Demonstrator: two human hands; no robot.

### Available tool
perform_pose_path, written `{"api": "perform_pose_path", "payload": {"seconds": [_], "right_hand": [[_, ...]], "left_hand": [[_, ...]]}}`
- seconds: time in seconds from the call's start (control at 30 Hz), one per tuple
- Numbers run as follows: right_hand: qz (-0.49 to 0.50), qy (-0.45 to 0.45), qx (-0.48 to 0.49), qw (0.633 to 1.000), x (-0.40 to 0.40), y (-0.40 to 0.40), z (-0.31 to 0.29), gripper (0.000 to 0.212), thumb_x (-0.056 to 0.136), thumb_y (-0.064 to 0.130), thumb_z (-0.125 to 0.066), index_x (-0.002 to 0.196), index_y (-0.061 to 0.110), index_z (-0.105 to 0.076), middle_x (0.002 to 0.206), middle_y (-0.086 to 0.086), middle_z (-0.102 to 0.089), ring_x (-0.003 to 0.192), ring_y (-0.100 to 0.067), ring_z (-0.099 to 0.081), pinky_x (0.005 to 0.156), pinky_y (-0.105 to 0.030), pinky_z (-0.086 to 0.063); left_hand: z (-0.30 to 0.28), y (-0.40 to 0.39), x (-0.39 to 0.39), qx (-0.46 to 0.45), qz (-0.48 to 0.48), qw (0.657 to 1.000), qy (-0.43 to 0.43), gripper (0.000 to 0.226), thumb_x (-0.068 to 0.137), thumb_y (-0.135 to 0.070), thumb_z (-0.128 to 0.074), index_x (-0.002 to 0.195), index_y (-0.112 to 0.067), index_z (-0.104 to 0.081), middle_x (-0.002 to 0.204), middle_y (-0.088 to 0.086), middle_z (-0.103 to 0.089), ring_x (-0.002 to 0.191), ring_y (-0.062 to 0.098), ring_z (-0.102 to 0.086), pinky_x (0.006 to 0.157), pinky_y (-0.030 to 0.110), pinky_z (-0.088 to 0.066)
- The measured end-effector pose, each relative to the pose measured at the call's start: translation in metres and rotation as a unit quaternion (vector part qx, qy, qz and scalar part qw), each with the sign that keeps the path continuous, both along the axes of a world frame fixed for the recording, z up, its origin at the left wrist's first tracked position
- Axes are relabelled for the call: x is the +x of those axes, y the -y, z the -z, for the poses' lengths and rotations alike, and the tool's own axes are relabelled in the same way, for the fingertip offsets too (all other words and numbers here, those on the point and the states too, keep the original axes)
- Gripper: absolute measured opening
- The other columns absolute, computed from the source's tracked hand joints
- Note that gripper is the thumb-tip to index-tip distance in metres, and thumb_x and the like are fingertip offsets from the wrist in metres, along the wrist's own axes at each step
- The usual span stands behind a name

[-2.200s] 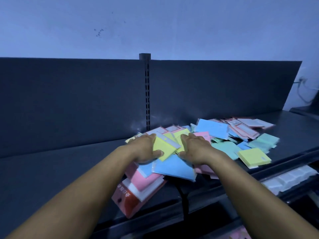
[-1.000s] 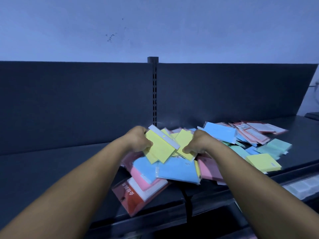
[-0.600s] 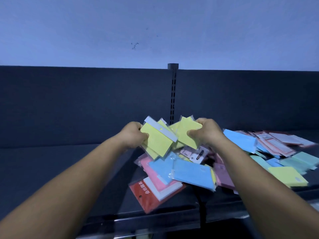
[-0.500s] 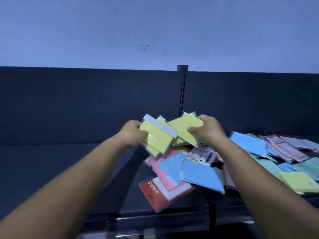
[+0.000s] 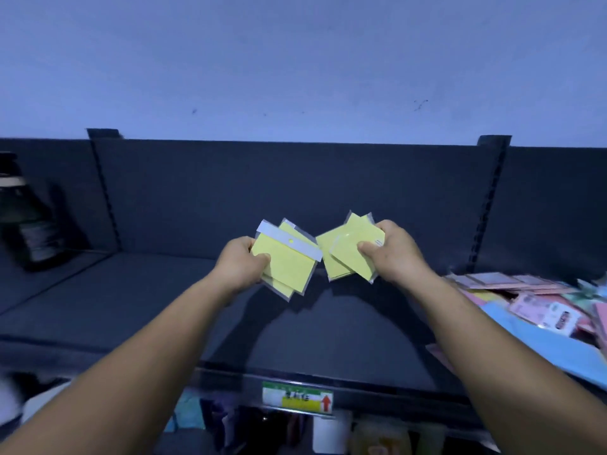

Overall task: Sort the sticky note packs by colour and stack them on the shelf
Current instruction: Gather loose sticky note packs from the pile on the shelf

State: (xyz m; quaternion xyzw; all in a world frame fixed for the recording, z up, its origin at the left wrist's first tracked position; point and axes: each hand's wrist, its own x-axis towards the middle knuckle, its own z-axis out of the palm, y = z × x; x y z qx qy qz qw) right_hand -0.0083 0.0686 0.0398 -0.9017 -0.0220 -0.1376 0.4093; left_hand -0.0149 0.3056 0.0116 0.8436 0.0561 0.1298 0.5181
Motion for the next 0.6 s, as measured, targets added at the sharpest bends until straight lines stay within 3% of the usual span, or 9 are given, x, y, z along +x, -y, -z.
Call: {"api": "perform_pose_path", "payload": {"seconds": [0.13, 0.23, 0.37, 0.6], "right_hand": [[-0.027, -0.007, 0.001, 1.0, -0.012, -0.076, 0.002, 0.018, 0.091, 0.022, -0.049, 0.108, 0.017, -0.047, 0.094, -0.002, -0.062, 0.056, -0.02, -0.061, 0.048, -0.027, -0.038], [-0.04, -0.011, -0.007, 0.999, -0.021, -0.123, 0.005, 0.02, 0.093, 0.02, -0.046, 0.113, 0.019, -0.045, 0.091, -0.001, -0.058, 0.054, -0.015, -0.057, 0.045, -0.026, -0.035], [-0.064, -0.011, -0.01, 0.998, -0.027, -0.182, 0.012, 0.028, 0.092, 0.018, -0.044, 0.12, 0.014, -0.046, 0.1, -0.006, -0.062, 0.055, -0.023, -0.063, 0.047, -0.027, -0.039], [-0.106, -0.01, -0.018, 0.994, -0.01, -0.261, 0.015, 0.028, 0.093, 0.02, -0.045, 0.121, 0.014, -0.046, 0.101, -0.007, -0.063, 0.057, -0.025, -0.064, 0.047, -0.027, -0.038]], "left_hand": [[0.004, -0.076, -0.021, 0.008, -0.026, 1.0, 0.004, 0.009, 0.09, -0.012, -0.052, 0.089, -0.018, -0.059, 0.096, 0.012, -0.068, 0.092, 0.032, -0.067, 0.085, 0.048, -0.056], [0.008, -0.124, -0.037, 0.008, -0.048, 0.999, 0.007, 0.008, 0.09, -0.014, -0.052, 0.091, -0.019, -0.058, 0.094, 0.007, -0.068, 0.091, 0.029, -0.066, 0.086, 0.046, -0.055], [0.014, -0.182, -0.054, 0.01, -0.084, 0.996, 0.006, 0.009, 0.089, -0.013, -0.052, 0.091, -0.015, -0.061, 0.081, 0.003, -0.064, 0.075, 0.025, -0.061, 0.079, 0.043, -0.055], [0.024, -0.257, -0.057, 0.008, -0.154, 0.988, 0.004, 0.012, 0.093, -0.013, -0.051, 0.102, -0.015, -0.059, 0.087, 0.001, -0.064, 0.086, 0.026, -0.063, 0.082, 0.042, -0.055]]}}
